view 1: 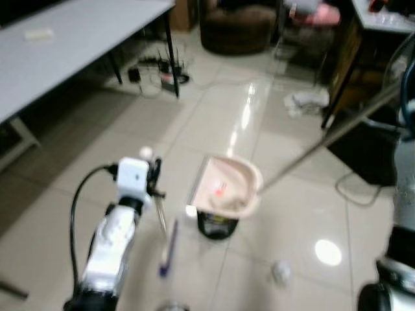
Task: Sweep floor
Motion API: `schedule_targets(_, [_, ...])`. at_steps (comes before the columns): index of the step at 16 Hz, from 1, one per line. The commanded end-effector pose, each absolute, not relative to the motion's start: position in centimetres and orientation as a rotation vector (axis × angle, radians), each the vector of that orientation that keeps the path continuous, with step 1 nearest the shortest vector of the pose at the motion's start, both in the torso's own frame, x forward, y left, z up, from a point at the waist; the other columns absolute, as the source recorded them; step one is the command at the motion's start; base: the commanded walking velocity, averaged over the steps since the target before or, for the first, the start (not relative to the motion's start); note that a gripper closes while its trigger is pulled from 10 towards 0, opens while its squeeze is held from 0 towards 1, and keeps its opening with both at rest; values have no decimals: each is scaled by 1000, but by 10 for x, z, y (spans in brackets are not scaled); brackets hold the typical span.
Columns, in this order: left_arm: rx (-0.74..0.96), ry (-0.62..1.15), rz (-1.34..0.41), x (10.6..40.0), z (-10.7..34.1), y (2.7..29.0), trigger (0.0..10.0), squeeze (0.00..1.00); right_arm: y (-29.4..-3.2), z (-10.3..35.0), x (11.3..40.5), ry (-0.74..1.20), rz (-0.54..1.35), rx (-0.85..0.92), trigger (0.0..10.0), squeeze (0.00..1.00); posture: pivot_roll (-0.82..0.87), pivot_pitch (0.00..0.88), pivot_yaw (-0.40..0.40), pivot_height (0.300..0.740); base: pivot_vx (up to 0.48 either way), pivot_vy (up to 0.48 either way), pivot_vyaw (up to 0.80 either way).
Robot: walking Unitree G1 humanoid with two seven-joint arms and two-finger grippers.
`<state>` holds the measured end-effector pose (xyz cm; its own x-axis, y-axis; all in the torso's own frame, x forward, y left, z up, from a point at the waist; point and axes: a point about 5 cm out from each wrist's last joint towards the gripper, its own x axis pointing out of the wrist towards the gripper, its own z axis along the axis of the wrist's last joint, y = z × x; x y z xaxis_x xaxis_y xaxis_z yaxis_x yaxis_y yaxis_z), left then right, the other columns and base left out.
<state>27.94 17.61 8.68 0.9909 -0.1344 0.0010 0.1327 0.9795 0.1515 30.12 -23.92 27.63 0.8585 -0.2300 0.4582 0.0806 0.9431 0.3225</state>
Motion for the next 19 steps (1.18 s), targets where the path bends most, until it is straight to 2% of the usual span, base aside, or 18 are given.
schedule_targets(1, [180, -71, -125, 285, 100, 178, 10000, 0, -241, 289, 297, -576, -156, 318, 10000, 0, -57, 27, 58, 740, 337, 0, 0])
schedule_targets(6, [181, -64, -124, 284, 98, 179, 10000, 0, -242, 285, 296, -559, -165, 327, 10000, 0, -62, 34, 52, 740, 337, 0, 0])
schedule_targets(11, [181, -64, -116, 284, 97, 179, 10000, 0, -240, 281, 295, -543, -158, 346, 10000, 0, -56, 39, 54, 740, 336, 0, -776])
schedule_targets(19, [198, -61, -95, 281, 97, 187, 10000, 0, -236, 275, 300, -517, -136, 337, 10000, 0, -45, 43, 49, 740, 337, 0, 0])
